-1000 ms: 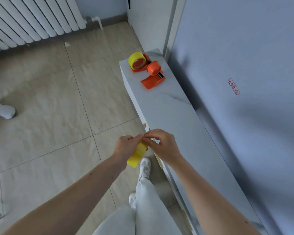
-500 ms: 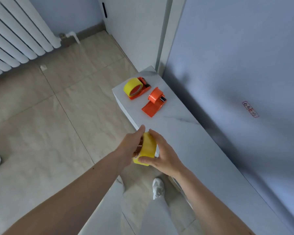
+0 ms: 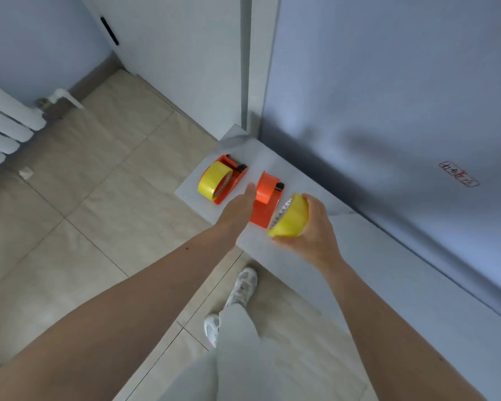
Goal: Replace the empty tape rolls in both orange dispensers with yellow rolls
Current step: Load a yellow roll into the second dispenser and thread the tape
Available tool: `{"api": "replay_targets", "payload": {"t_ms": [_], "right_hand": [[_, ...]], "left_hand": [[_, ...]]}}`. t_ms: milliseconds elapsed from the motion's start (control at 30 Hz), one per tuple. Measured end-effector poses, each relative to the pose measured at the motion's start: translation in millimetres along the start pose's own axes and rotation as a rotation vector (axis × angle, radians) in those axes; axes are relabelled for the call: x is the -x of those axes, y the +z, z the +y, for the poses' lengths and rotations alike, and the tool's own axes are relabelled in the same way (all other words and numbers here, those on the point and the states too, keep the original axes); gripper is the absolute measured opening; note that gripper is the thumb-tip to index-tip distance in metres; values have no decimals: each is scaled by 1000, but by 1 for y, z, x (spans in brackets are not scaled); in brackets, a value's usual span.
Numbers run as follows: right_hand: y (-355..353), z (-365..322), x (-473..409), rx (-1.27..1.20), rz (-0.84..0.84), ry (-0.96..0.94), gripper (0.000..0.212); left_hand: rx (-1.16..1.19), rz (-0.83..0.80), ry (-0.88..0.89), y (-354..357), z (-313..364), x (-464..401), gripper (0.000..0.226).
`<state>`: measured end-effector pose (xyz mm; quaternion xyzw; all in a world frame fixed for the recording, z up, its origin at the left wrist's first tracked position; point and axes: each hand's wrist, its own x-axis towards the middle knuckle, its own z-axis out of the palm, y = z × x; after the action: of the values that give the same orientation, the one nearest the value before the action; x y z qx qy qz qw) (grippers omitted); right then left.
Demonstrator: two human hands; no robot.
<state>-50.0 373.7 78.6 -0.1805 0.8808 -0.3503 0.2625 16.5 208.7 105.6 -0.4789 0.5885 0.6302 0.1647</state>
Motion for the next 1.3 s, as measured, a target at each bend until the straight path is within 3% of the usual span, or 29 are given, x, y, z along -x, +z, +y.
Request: {"api": "replay_targets", "payload": {"t_ms": [100, 267, 367, 500, 633, 767, 1033, 1167, 1300], "right_hand": [[1, 3, -35, 26, 20, 48, 105], [13, 7, -77, 76, -99, 28, 107], [23, 12, -93, 80, -139, 58, 109], [26, 15, -105, 75, -161, 80, 106], [30, 15, -112, 59, -164, 126, 105], [41, 8, -118, 75, -158, 149, 103], [55, 0, -125, 84, -86, 158, 105], [56, 2, -125, 65, -84, 171, 103], [62, 3, -116, 32, -46, 221, 105]], "left_hand": [[139, -3, 62, 0, 8, -27, 58], [280, 126, -7, 8, 18, -76, 16], [226, 134, -8, 12, 17, -100, 26], [132, 22, -85, 12, 15, -124, 56], [57, -96, -66, 12, 3, -141, 65], [-57, -187, -2, 13, 4, -140, 56], [-45, -296, 101, 4, 7, -140, 31], [-157, -396, 152, 4, 3, -147, 60], [-156, -393, 209, 3, -2, -151, 60]]}}
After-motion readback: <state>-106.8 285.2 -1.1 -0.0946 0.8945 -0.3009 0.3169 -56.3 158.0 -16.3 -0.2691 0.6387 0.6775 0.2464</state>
